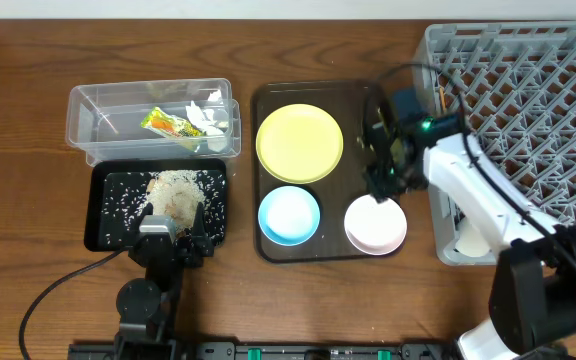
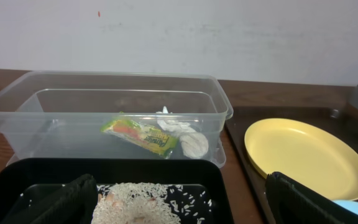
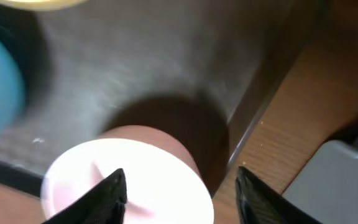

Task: Sort waste into correct bins and load items into the dishwasher rack
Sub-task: 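Move the right gripper to the pink bowl and grasp its rim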

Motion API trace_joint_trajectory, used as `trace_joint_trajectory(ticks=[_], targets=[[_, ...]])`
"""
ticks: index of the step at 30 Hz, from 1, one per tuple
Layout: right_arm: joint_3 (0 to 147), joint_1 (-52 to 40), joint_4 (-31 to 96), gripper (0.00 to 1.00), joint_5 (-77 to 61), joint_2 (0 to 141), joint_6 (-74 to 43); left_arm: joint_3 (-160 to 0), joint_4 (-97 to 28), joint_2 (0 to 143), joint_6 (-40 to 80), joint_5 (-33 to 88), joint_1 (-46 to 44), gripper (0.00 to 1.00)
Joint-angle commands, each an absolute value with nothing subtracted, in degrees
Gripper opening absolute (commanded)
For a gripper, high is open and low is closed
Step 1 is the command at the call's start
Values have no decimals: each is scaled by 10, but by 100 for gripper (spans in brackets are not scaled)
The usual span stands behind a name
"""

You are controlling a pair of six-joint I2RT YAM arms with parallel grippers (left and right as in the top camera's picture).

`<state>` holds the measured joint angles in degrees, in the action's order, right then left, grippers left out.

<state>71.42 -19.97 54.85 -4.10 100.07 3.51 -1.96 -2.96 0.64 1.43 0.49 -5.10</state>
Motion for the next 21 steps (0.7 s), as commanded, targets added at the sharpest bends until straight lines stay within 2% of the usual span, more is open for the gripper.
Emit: trace_joint_trajectory(ticks=[1, 4, 6, 8, 9, 11, 13, 16, 17, 21], targets=[[675, -199, 533, 48, -11, 1004, 22, -2, -39, 3, 11, 4, -52, 89], [642, -198, 525, 45, -11, 1004, 20, -2, -40, 3, 11, 4, -52, 89], [626, -198, 514, 39, -12, 1004, 7, -2, -39, 3, 11, 4, -52, 89], [617, -199, 511, 28, -23, 1004, 2, -2, -40, 3, 11, 4, -52, 89], [617, -199, 512, 19, -25, 1004, 1, -2, -40, 3, 11, 4, -52, 89], [620, -198, 509, 11, -24, 1003, -2, -2, -40, 3, 11, 4, -52, 89], [628, -198, 504, 10, -26, 999, -3, -2, -40, 3, 11, 4, -52, 89], [649, -198, 513, 19, -26, 990, -3, -2, -40, 3, 11, 4, -52, 89], [656, -198, 517, 19, -26, 988, -4, -2, -40, 3, 11, 4, -52, 89], [658, -198, 528, 1, -27, 987, -29, -2, -40, 3, 11, 4, -52, 89]])
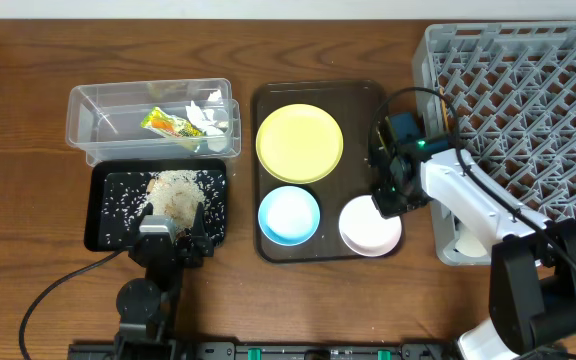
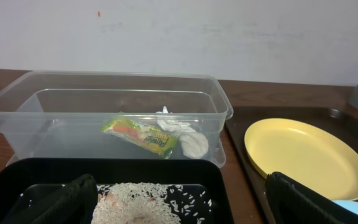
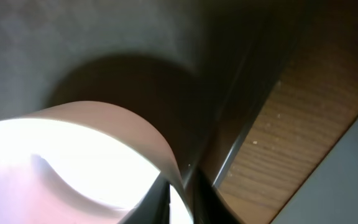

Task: Sort waste into correct bins and load items into the dishwasher rack
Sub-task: 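Move the right gripper to the pink bowl and grasp its rim, then lift the pink bowl and place it upright in the dish rack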

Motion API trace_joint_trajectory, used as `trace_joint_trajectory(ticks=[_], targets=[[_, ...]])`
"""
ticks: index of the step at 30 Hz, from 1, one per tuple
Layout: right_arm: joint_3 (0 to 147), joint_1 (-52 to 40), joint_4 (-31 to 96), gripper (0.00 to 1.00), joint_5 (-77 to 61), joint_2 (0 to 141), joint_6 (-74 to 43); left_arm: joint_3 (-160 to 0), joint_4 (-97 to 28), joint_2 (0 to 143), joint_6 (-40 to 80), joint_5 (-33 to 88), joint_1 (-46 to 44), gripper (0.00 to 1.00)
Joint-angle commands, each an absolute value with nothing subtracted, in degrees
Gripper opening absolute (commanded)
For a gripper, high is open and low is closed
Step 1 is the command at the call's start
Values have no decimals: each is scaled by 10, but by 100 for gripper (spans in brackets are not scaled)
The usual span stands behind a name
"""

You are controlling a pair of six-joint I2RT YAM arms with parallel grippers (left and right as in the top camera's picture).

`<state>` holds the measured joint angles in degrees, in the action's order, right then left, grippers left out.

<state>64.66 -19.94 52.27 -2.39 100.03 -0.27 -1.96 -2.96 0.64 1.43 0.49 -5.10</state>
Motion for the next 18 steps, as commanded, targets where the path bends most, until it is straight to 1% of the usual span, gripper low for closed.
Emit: trace_joint_trajectory(ticks=[1, 5, 10, 18], targets=[[657, -199, 529, 1, -27, 987, -30, -2, -39, 3, 11, 4, -52, 89], [659, -199, 527, 1, -22, 985, -43, -2, -40, 3, 11, 4, -52, 89], [695, -187, 544, 1, 54, 950, -99, -2, -40, 3, 11, 4, -52, 89], [757, -162, 561, 1, 368, 824, -222, -2, -40, 3, 11, 4, -52, 89]])
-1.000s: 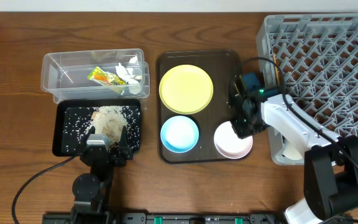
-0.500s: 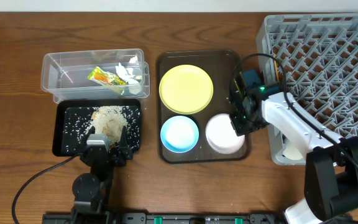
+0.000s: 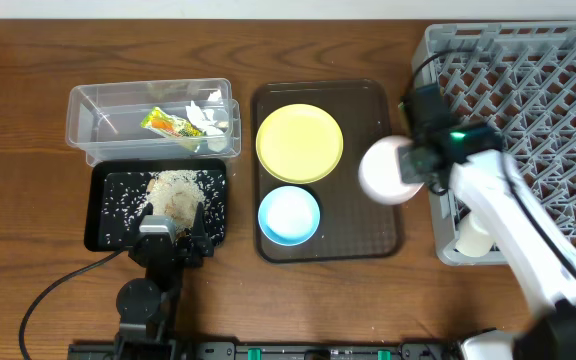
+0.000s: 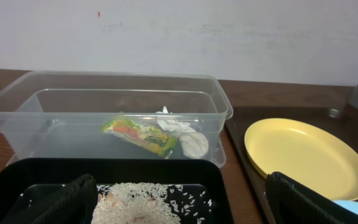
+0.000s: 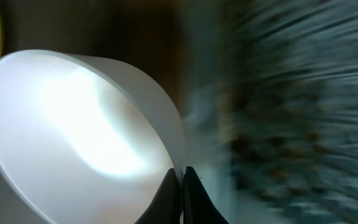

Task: Sort waste into correct bins and load items into the dishwasher rack
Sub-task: 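Lift the pink bowl and place it upright in the dish rack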

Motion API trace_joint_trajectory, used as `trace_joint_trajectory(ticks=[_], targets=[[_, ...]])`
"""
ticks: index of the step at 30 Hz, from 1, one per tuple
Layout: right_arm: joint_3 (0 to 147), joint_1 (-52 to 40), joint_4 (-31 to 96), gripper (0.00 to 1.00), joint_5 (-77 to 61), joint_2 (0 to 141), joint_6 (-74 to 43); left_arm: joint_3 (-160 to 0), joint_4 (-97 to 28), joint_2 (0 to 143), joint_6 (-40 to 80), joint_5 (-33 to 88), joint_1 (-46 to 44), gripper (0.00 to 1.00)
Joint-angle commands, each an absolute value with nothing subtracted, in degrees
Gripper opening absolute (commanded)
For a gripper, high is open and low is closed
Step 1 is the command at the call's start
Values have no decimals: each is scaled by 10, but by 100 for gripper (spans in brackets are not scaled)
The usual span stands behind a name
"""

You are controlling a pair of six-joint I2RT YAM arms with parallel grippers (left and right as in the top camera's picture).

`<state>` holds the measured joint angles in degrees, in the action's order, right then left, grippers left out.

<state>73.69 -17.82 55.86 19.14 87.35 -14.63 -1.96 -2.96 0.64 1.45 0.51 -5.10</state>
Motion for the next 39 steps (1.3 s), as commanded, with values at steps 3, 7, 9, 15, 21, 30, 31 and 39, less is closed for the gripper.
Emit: trace_joint_trajectory(ticks=[3, 7, 9, 15, 21, 30, 31, 39], targets=[[758, -140, 561, 1, 505, 783, -263, -2, -40, 3, 11, 4, -52, 89], [757, -105, 548, 1, 636, 768, -272, -2, -40, 3, 11, 4, -52, 89], [757, -89, 549, 1, 662, 777, -270, -2, -39, 3, 11, 4, -52, 89], [756, -32, 548, 1, 682, 852, -237, -2, -40, 3, 11, 4, -52, 89], [756, -8, 493, 1, 707, 948, -159, -2, -40, 3, 11, 4, -52, 89], [756, -64, 452, 1, 688, 1003, -119, -2, -40, 3, 11, 4, -52, 89], [756, -70, 453, 1, 685, 1006, -117, -2, -40, 3, 11, 4, -52, 89], [756, -118, 457, 1, 670, 1022, -117, -2, -40, 3, 11, 4, -52, 89]])
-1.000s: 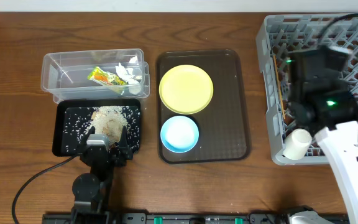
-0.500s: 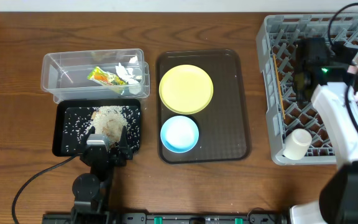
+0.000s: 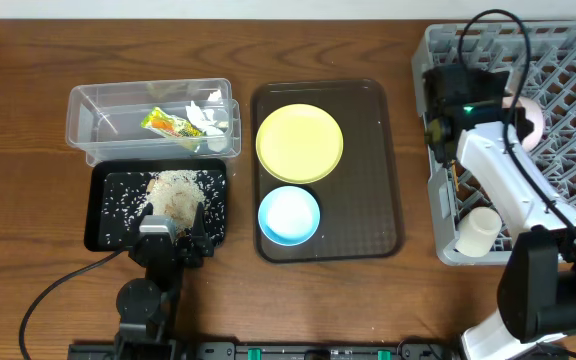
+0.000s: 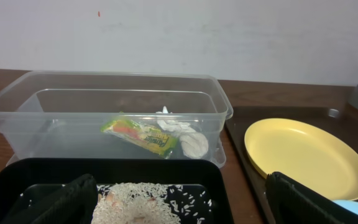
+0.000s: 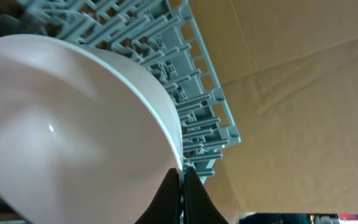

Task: Sort waste into correct bins and load items into the dishwasher rack
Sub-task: 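Lift the pink bowl and place it upright in the dish rack, then move the right gripper to the light-blue bowl and grasp its rim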

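My right gripper is shut on the rim of a pink bowl. It holds the bowl tilted over the left part of the grey dishwasher rack. From overhead the pink bowl shows partly behind the arm. A yellow plate and a blue bowl lie on the brown tray. My left gripper is open and low at the near end of the black tray of rice, with nothing between its fingers.
A clear bin behind the black tray holds a green wrapper and crumpled tissue. A pale cup stands in the rack's near left corner. Cables run from both arms.
My right gripper has moved right and back with the pink bowl, from above the tray's right edge to over the rack. The left arm has not moved.
My right gripper was open above the pink bowl on the tray's near right corner. Then it was shut on the bowl's rim in the tray. Then it held the bowl above the tray's right edge, and now holds it over the rack.
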Motion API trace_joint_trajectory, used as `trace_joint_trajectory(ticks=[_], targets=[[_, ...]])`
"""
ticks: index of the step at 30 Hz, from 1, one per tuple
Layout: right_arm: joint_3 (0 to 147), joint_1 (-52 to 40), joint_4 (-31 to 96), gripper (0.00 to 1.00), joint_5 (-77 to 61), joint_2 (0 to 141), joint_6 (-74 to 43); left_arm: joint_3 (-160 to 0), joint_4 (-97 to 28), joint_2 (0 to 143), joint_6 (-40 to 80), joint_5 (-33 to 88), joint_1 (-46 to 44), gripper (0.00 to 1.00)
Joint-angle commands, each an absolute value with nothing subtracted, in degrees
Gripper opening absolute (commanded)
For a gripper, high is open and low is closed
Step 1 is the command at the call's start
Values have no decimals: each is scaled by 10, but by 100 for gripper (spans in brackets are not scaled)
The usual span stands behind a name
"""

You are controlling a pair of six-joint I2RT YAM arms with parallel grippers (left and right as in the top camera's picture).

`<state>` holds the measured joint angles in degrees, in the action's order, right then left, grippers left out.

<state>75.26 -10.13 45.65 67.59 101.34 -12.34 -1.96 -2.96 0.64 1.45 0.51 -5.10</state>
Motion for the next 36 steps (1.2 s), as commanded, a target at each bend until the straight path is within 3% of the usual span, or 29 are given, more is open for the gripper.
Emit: trace_joint_trajectory(ticks=[1, 14, 17, 22, 24, 26, 30, 36], targets=[[756, -122, 455, 1, 667, 1022, -117, -2, -40, 3, 11, 4, -52, 89], [756, -163, 482, 1, 648, 1023, -117, -2, -40, 3, 11, 4, -52, 89], [756, -180, 507, 7, 648, 1022, -117, -2, -40, 3, 11, 4, -52, 89], [758, -216, 517, 40, 614, 1008, -117, -2, -40, 3, 11, 4, -52, 89], [761, -234, 518, 52, 562, 993, -117, -2, -40, 3, 11, 4, -52, 89], [768, -255, 521, 56, 470, 972, -117, -2, -39, 3, 11, 4, -52, 89], [773, -294, 520, 44, 201, 928, -118, -2, -40, 3, 11, 4, -52, 89], [759, -350, 488, 39, -105, 935, -184, -2, -40, 3, 11, 4, -52, 89]])
